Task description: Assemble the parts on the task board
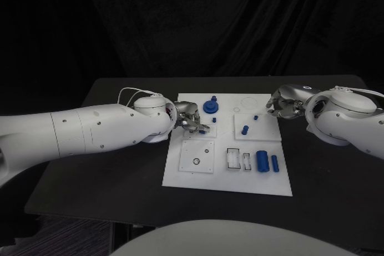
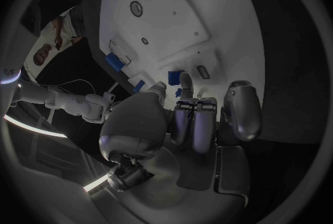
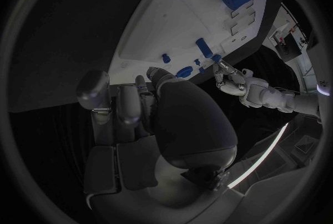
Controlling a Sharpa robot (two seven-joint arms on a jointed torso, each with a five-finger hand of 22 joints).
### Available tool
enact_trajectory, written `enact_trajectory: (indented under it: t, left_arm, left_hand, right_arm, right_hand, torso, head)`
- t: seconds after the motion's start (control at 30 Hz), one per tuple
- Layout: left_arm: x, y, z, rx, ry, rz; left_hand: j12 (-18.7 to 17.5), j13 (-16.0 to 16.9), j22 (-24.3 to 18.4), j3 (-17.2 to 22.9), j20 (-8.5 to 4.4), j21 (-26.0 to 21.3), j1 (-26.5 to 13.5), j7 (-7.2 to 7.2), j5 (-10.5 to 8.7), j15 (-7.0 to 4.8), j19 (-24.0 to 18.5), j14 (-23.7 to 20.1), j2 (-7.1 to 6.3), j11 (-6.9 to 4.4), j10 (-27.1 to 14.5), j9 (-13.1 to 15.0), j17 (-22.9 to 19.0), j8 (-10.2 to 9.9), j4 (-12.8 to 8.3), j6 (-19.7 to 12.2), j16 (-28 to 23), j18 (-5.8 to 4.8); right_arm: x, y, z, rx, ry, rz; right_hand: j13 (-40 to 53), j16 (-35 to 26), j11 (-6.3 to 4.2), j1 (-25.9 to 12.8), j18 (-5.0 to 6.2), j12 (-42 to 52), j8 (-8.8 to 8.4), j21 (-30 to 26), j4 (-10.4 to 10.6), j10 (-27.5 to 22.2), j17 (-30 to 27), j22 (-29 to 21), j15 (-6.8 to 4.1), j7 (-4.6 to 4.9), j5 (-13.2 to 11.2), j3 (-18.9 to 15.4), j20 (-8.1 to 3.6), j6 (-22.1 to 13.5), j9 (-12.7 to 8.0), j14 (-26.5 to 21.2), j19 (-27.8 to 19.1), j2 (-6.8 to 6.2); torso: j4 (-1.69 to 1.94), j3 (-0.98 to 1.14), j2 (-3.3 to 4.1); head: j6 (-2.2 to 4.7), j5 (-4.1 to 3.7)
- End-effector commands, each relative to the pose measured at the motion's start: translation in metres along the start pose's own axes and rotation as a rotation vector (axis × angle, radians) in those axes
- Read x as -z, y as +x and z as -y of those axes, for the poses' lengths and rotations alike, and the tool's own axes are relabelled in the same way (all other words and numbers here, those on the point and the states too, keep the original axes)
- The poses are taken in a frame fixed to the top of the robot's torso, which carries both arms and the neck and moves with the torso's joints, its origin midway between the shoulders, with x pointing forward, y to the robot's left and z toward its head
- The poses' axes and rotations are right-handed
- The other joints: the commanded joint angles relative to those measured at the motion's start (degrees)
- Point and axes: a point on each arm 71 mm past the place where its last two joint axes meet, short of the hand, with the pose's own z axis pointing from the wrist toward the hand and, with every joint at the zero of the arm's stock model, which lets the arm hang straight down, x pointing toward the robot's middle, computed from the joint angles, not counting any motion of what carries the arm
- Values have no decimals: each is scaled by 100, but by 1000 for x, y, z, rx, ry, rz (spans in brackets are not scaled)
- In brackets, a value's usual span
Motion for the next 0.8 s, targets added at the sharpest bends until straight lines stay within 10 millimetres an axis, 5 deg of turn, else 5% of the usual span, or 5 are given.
enact_trajectory:
  t: [0.03,0.8]
  left_arm:
    - [-1,1,3,-9,15,3]
    - [-3,4,6,-18,9,-25]
  left_hand:
    - [20,1509,956,-30,-5,-2,-34,-15,-22,-37,34,606,-11,-46,608,146,1509,26,11,2,15,-65]
    - [20,1509,951,-73,-9,-17,-28,-12,-50,-39,29,606,-15,-45,608,149,1509,45,13,-43,15,-63]
  right_arm:
    - [0,2,1,2,14,-8]
    - [-1,2,1,4,15,-14]
  right_hand:
    - [257,-36,-3,-15,45,-32,-33,-39,-3,-36,-9,615,8,25,36,33,2,11,-6,-28,-30,-27]
    - [257,-36,-3,-15,45,-32,-33,-39,-3,-36,-9,615,8,25,36,33,2,11,-6,-28,-30,-27]
  torso:
    - [0,-1,4]
    - [12,1,11]
  head:
    - [-1,0]
    - [-1,16]
